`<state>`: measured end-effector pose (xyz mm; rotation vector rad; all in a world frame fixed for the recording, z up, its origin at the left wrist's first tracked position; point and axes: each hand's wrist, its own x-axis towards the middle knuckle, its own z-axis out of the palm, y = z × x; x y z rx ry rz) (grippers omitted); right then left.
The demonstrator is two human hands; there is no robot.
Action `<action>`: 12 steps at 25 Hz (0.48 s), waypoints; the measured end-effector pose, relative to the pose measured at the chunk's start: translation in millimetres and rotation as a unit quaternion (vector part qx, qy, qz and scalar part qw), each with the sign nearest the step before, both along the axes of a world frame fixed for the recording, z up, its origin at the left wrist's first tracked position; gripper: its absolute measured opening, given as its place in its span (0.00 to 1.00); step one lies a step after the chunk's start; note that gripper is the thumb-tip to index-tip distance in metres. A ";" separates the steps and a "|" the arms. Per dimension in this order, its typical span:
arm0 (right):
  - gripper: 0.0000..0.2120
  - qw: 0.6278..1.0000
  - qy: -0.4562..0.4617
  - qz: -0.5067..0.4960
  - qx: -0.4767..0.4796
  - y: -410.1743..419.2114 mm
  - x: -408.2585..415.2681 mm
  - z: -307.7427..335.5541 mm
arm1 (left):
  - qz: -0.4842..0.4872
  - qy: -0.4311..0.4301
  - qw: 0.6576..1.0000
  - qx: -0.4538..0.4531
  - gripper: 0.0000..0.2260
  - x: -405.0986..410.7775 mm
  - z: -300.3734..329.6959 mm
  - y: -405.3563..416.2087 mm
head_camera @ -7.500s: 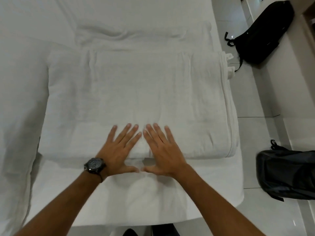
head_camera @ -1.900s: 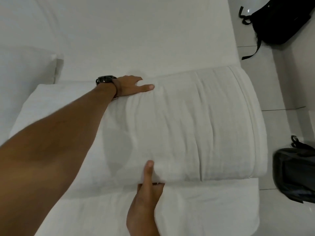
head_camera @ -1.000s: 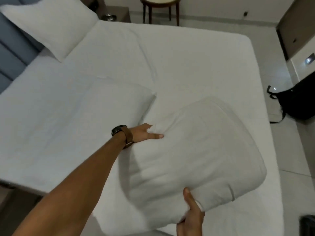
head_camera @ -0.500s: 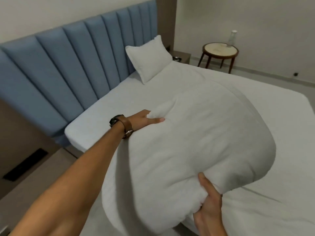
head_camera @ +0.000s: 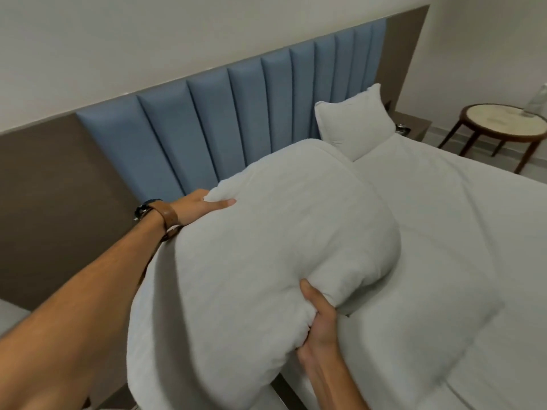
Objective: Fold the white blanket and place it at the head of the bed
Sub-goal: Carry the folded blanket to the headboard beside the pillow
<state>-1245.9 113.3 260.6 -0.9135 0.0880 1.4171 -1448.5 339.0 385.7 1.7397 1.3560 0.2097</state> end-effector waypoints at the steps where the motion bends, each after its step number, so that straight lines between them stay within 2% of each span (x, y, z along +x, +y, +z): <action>1: 0.24 1.000 -0.009 0.012 -0.004 24.4 -3.9 -4.6 | 0.020 0.001 1.000 0.006 0.26 -11.2 -1.8 16.6; 8: 0.16 0.996 -0.040 0.078 0.007 214.1 -11.8 -40.6 | 0.073 -0.028 0.997 0.021 0.17 -50.7 -12.4 168.8; 12: 0.22 0.994 -0.079 0.072 0.006 337.4 14.3 -95.8 | 0.046 -0.054 0.997 0.019 0.17 -33.6 -44.7 286.9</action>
